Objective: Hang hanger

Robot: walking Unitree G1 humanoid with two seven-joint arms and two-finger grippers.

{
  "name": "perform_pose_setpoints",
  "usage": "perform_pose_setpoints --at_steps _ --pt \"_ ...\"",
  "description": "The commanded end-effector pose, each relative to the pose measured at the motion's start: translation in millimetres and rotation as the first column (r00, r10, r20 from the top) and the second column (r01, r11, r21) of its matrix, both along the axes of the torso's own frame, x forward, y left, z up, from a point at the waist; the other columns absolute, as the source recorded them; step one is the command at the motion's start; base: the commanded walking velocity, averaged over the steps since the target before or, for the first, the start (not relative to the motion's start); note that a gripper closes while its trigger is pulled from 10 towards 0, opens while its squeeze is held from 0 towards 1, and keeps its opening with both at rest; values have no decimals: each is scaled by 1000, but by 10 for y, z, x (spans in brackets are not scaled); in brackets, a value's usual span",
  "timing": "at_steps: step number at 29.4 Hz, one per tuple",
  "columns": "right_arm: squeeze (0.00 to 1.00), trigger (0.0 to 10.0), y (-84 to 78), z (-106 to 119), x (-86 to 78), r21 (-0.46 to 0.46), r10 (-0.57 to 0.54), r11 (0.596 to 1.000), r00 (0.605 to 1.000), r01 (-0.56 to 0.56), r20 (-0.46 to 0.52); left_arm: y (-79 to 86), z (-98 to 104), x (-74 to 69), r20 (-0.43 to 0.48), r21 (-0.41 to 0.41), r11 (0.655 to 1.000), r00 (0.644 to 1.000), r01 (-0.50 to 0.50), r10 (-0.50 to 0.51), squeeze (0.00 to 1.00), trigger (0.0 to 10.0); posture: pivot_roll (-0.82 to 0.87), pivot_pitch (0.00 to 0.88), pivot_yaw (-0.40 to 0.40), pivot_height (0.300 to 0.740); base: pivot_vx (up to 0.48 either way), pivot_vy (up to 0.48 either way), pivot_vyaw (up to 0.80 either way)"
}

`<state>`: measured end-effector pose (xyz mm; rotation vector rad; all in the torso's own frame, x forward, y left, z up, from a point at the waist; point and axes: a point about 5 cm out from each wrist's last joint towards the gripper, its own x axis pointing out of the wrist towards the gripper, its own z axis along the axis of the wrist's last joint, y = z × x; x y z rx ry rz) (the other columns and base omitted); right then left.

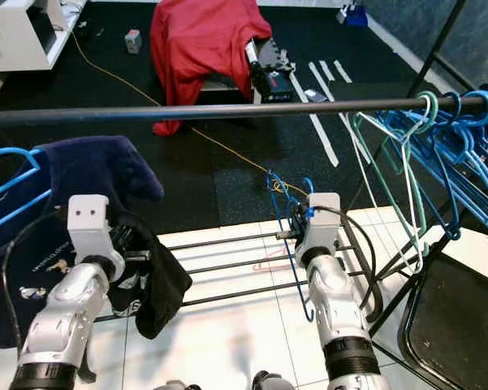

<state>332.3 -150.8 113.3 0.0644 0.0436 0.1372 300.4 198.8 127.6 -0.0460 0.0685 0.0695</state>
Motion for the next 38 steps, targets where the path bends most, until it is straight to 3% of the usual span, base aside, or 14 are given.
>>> perform_pose_setpoints --at_steps 1,5,6,9,15,21,22,23,29,30,32,33,38 --pt "0 10000 23 8 11 23 12 1000 1000 -12 -1 -20 86 3 43 -14 1000 999 5 -4 0 10000 -8 111 -78 740 -266 0 0" --pt "0 10000 56 43 41 30 26 999 1000 -26 7 -36 125 10 55 -6 1000 998 17 -17 0 10000 -8 117 -79 740 -272 0 0" --pt "0 10000 65 42 60 31 32 999 999 -32 6 -40 127 28 56 2 1000 998 22 -22 0 10000 -4 178 -87 740 -326 0 0" --pt "0 10000 68 18 44 32 41 999 999 -41 4 -31 153 41 62 16 1000 998 25 -26 0 10000 -3 117 -77 740 -330 0 0" --pt "0 10000 70 25 71 34 42 999 999 -42 1 -13 189 85 68 19 999 997 29 -30 0 10000 -11 193 -78 740 -339 0 0" --pt "0 10000 68 18 71 33 41 999 999 -41 -1 -11 181 88 66 21 999 997 30 -31 0 10000 -11 193 -78 740 -345 0 0" --pt "0 10000 66 22 58 39 36 999 999 -36 2 -17 186 82 66 23 999 997 33 -34 0 10000 -12 149 -64 740 -341 0 0" --pt "0 10000 71 16 42 45 30 999 1000 -30 1 -28 195 87 65 23 999 997 40 -41 0 10000 -9 180 -58 740 -341 0 0" --pt "0 10000 79 28 37 58 23 998 1000 -24 3 -33 216 97 68 23 999 997 45 -47 0 10000 -10 156 -53 740 -341 0 0" --pt "0 10000 91 24 47 63 23 998 1000 -23 0 -32 222 117 66 28 998 997 49 -51 0 10000 -7 208 -62 740 -345 0 0" --pt "0 10000 91 24 47 63 23 998 1000 -23 0 -32 222 117 66 28 998 997 49 -51 0 10000 -7 208 -62 740 -345 0 0" --pt "0 10000 103 29 49 68 24 997 1000 -24 1 -27 237 121 70 28 998 996 48 -50 0 10000 -7 166 -56 740 -341 0 0" --pt "0 10000 111 40 67 71 26 997 1000 -26 3 -19 239 134 69 30 998 996 46 -48 0 10000 -8 196 -62 740 -337 0 0"
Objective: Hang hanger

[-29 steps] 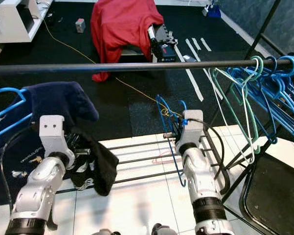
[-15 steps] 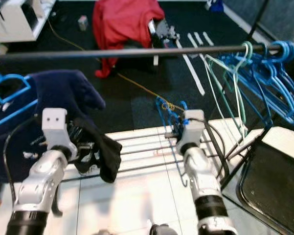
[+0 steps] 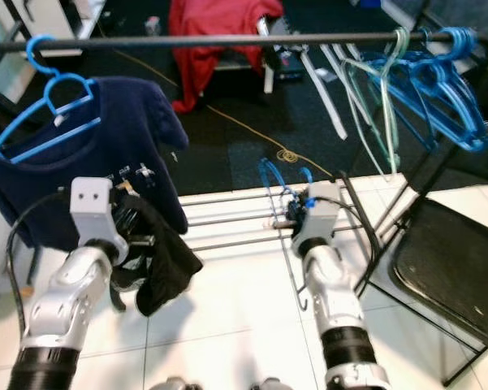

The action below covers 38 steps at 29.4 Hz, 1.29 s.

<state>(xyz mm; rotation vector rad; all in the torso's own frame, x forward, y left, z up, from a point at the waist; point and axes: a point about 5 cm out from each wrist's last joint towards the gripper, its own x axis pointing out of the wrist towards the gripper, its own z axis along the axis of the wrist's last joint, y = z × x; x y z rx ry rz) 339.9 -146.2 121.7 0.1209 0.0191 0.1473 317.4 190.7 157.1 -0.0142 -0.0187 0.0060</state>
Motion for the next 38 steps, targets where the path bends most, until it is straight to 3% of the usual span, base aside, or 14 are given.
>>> perform_pose_setpoints --at_steps 1,32,38 --pt "0 10000 69 -47 -8 13 19 1000 1000 -19 -17 65 -63 -42 -18 0 1000 1000 -17 17 0 10000 -4 186 -61 740 -337 0 0" --pt "0 10000 153 -69 -38 32 41 999 999 -40 -7 62 -44 -24 -24 22 1000 1000 15 -14 0 10000 15 135 -40 740 -325 0 0" --pt "0 10000 167 -83 -38 38 46 998 999 -46 -7 58 -42 -19 -22 38 999 1000 20 -19 0 10000 19 142 -39 740 -80 0 0"
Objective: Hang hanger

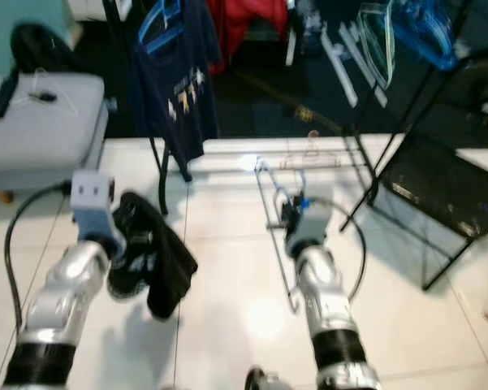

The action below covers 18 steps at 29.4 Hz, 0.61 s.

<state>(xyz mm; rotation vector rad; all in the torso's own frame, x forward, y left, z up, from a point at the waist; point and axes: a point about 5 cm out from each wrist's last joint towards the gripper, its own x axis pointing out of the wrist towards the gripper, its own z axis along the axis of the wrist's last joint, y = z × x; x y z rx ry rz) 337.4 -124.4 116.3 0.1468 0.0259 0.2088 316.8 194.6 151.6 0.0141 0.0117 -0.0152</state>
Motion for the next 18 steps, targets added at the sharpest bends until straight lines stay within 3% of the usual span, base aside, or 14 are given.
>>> perform_pose_setpoints --at_steps 1,18 --pt "0 10000 -54 -24 -13 19 -20 1000 1000 20 -5 23 28 -12 13 13 1000 1000 -1 1 0 10000 21 136 -35 740 0 0 0" --pt "0 10000 -101 -48 -11 59 -59 996 998 60 -24 14 116 61 18 53 998 999 38 -39 0 10000 38 178 -18 740 0 0 0"
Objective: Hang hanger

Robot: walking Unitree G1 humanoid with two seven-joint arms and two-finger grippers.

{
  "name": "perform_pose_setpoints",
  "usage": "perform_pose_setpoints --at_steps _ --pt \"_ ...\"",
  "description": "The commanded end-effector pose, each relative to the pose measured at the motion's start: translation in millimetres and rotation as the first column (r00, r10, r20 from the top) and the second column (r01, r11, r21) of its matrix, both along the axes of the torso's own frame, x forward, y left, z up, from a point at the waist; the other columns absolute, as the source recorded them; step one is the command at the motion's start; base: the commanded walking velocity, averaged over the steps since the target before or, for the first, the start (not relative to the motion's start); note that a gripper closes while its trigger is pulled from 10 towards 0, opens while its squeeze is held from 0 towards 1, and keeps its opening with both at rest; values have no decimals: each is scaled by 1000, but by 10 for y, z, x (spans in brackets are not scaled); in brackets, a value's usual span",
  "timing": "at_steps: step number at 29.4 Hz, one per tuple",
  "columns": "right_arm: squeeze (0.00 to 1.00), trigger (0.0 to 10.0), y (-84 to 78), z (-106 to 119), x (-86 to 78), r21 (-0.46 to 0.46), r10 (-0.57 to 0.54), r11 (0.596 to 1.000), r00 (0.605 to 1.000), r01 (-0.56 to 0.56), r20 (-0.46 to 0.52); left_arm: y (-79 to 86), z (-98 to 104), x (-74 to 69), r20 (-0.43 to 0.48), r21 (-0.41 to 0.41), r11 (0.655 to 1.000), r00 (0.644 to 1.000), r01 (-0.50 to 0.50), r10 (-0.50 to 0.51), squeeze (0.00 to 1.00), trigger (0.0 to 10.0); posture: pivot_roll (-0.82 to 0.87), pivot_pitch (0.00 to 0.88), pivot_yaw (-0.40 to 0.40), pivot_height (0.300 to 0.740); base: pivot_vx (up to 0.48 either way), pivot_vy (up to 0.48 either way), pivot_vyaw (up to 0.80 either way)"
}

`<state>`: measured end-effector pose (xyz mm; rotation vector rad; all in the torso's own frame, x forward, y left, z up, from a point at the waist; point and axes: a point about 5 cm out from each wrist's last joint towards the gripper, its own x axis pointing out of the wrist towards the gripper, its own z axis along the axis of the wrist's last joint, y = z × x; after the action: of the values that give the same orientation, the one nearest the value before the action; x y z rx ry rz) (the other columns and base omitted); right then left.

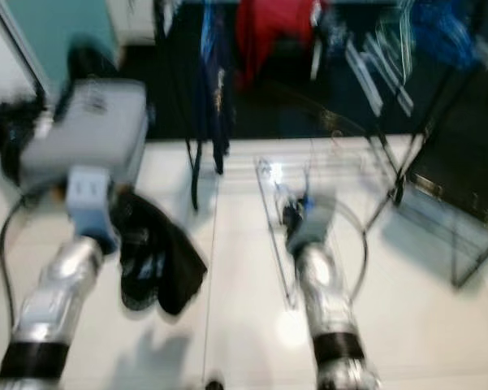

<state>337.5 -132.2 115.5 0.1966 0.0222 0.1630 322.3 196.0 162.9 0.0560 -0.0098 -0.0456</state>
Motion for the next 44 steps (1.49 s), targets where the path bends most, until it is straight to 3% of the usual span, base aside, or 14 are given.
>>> perform_pose_setpoints --at_steps 1,11,19,26,31,34,36,39,41,44 --pt "0 10000 -28 -52 -17 10 -14 1000 1000 14 -19 4 -2 4 -5 14 1000 1000 8 -8 0 10000 39 165 -16 740 0 0 0" --pt "0 10000 -41 -51 -29 19 -21 1000 1000 21 -21 30 -25 -20 -17 14 1000 1000 -6 6 0 10000 39 168 -18 740 0 0 0" --pt "0 10000 -25 -7 0 22 -23 999 1000 24 -12 17 -100 -43 -33 -64 996 997 -70 68 0 10000 39 172 -24 740 0 0 0" --pt "0 10000 20 35 28 25 -13 1000 1000 13 0 -10 -75 -33 -31 -49 997 998 -63 62 0 10000 36 180 -29 740 0 -66 0" --pt "0 10000 36 38 10 32 -8 999 1000 8 2 -47 -65 -50 -31 -26 998 998 -62 61 0 10000 32 135 -27 740 0 -467 0" --pt "0 10000 40 37 29 27 -4 1000 1000 4 0 -45 -94 -27 -43 -52 996 996 -78 76 0 10000 32 197 -36 740 0 -156 0" --pt "0 10000 21 33 6 31 -7 999 1000 7 3 -11 -86 -50 -48 -83 992 994 -99 95 0 10000 29 140 -28 740 0 0 0" --pt "0 10000 18 41 2 33 -8 999 1000 8 5 -10 -70 -57 -42 -90 991 995 -96 93 0 10000 29 140 -28 740 0 0 0" --pt "0 10000 9 43 46 26 -7 1000 1000 7 0 -2 -35 -6 -26 -68 994 996 -82 80 0 10000 32 206 -39 740 0 0 0" --pt "0 10000 3 15 31 19 -9 1000 1000 9 -6 25 -46 -18 -23 -18 996 996 -86 85 0 10000 35 170 -33 740 0 355 0"
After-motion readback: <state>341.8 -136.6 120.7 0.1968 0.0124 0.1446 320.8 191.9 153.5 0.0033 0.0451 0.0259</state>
